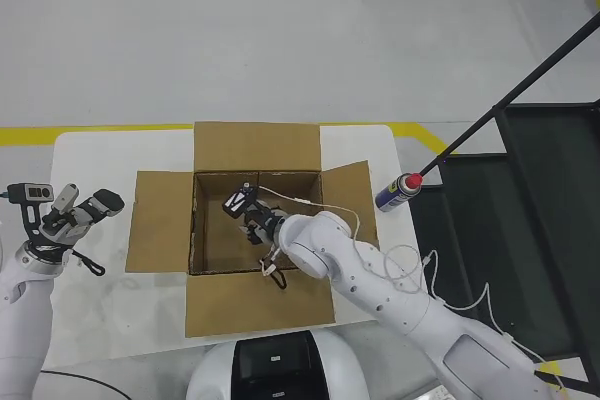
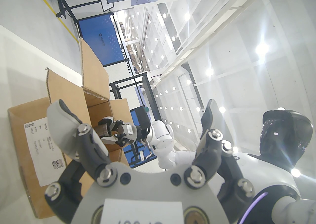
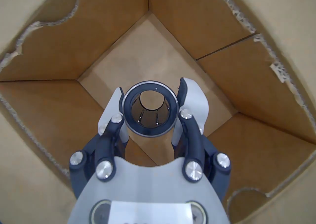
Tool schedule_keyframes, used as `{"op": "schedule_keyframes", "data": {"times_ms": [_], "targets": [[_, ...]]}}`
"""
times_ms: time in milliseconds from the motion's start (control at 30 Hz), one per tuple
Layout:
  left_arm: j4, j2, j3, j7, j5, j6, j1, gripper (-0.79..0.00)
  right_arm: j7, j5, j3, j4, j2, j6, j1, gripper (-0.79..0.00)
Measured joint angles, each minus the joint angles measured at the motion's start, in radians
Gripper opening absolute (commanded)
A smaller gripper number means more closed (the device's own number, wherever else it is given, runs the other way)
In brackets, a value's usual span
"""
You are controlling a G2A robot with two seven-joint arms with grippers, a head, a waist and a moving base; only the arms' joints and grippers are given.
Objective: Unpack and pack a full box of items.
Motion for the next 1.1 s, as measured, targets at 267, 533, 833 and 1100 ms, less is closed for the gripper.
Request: {"op": "schedule_keyframes", "data": {"times_ms": [267, 533, 833, 1100], "targets": [[0.0, 0.0, 0.0, 0.0, 0.0, 0.0, 0.0, 0.0, -0.047, 0.036, -0.047, 0.174, -0.042, -0.012, 0.066, -0.785], [0.0, 0.0, 0.0, 0.0, 0.0, 0.0, 0.0, 0.0, -0.048, 0.054, -0.069, 0.279, -0.074, -0.008, 0.108, -0.785], [0.0, 0.0, 0.0, 0.0, 0.0, 0.0, 0.0, 0.0, -0.012, 0.054, -0.043, 0.276, -0.079, -0.012, 0.109, 0.0], [0.0, 0.0, 0.0, 0.0, 0.0, 0.0, 0.0, 0.0, 0.043, 0.016, 0.051, 0.082, -0.041, -0.031, 0.023, 0.0]]}}
